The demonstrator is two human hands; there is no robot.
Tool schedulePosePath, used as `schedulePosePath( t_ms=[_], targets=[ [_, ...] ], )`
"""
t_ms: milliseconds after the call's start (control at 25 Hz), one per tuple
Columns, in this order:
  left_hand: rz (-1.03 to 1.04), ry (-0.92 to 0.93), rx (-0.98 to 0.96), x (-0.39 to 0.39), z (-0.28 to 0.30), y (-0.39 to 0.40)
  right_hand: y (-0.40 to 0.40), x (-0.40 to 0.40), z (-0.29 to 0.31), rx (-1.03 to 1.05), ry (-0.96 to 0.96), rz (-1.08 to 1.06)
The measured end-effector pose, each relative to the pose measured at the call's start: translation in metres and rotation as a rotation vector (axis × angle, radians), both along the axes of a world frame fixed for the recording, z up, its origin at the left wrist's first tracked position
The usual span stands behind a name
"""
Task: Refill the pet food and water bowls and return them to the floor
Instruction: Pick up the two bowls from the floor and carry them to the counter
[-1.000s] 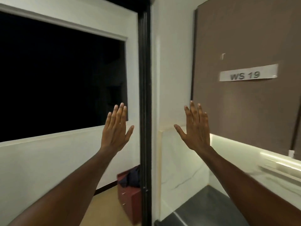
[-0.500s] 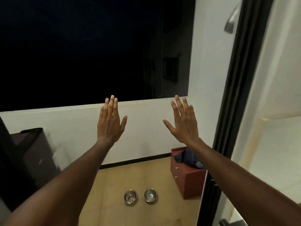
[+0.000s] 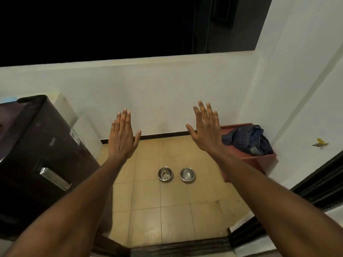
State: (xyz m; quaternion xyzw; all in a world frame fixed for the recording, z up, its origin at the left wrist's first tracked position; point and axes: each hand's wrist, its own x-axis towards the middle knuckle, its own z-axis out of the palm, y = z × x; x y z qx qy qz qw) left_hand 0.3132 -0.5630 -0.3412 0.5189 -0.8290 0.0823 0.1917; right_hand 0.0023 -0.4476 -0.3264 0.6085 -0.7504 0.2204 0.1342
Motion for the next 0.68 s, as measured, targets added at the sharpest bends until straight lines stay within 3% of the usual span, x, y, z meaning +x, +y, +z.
schedulePosePath(
  t_ms=[200,680],
  targets=[
    [-0.1,-0.109,0.143,-0.026,-0.073,-0.045,-0.037,-0.025,-0.089,0.148,-0.023,-0.052],
    [0.034,-0.111,0.514,-0.13,-0.281,-0.189,-0.192,-0.115,-0.316,0.562,-0.263,-0.092]
  ],
)
